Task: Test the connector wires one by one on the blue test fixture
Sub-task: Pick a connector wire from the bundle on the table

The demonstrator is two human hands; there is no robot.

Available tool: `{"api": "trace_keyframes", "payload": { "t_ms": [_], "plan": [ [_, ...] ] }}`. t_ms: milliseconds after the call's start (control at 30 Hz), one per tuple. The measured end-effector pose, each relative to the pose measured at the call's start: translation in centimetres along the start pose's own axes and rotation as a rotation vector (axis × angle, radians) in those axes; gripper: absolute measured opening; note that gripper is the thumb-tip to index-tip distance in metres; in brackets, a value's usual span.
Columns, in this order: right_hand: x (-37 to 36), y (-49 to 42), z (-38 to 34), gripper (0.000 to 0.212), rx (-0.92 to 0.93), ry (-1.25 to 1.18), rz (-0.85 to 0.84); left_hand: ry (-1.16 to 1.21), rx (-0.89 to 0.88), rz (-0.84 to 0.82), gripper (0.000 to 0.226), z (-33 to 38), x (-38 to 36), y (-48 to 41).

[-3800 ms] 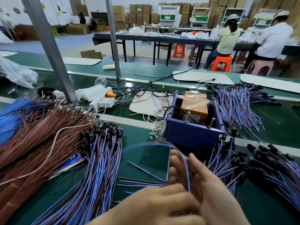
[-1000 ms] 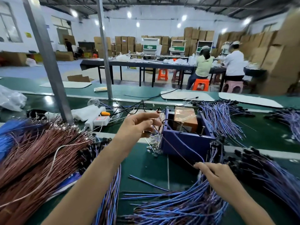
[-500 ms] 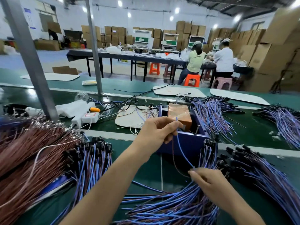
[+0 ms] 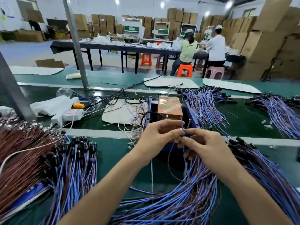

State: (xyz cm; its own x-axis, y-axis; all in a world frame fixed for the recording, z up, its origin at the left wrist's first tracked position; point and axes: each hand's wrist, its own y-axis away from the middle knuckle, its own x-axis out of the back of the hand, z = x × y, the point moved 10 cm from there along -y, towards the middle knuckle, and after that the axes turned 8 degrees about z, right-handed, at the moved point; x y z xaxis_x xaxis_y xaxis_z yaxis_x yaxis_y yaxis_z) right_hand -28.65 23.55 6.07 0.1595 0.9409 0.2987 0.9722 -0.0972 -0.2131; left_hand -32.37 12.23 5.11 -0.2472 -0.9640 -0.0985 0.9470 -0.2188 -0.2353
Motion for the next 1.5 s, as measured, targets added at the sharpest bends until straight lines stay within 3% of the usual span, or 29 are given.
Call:
{"api": "trace_keyframes", "payload": {
  "t_ms": [133, 233, 367, 500, 633, 833, 900, 1000, 1067, 1300, 1500],
  "plan": [
    [1.7, -1.5, 2.7, 0.017, -0.055, -0.052, 0.152, 0.097, 0.030, 0.015, 0.027, -1.2, 0.3, -0.5],
    [4.0, -2.1, 4.2, 0.019, -0.058, 0.020, 0.264, -0.051, -0.024, 0.181, 0.018, -1.1, 2.5, -0.8],
    [4.9, -2.7, 5.4, 0.017, -0.078, 0.131, 0.199, -0.366, -0.070, 0.323, 0.022, -1.2, 4.7, -1.1],
    [5.8, -3.3, 5.7, 0.012, -0.083, 0.226, 0.197, -0.319, 0.017, 0.287, 0.025, -2.4, 4.8, -1.4],
    [5.5, -3.5, 5.8, 0.015, -0.045, 0.258, 0.151, -0.155, 0.074, 0.273, 0.013, -3.1, 4.8, -1.5],
    [5.3, -3.9, 6.1, 0.019, -0.092, 0.148, 0.071, -0.212, 0.081, 0.277, 0.022, -3.0, 5.4, -1.7],
    [5.5, -4.2, 5.7, 0.019, -0.094, 0.126, 0.058, -0.379, 0.014, 0.311, 0.024, -2.3, 5.8, -1.7],
    [6.0, -4.5, 5.4, 0.020, -0.111, 0.098, 0.027, -0.756, -0.257, 0.356, 0.020, 0.4, 4.9, -1.0],
    [6.0, -4.6, 5.4, 0.019, -0.127, 0.113, -0.008, -0.859, -0.387, 0.358, 0.017, 1.5, 4.0, -0.5],
    [5.7, -4.7, 6.0, 0.018, -0.158, 0.130, -0.085, -0.888, -0.519, 0.400, 0.014, 2.5, 3.9, 0.0],
    [6.1, -5.3, 6.1, 0.021, -0.168, 0.108, -0.034, -0.905, -0.543, 0.395, 0.011, 1.8, 3.8, -0.1]
  ]
}}
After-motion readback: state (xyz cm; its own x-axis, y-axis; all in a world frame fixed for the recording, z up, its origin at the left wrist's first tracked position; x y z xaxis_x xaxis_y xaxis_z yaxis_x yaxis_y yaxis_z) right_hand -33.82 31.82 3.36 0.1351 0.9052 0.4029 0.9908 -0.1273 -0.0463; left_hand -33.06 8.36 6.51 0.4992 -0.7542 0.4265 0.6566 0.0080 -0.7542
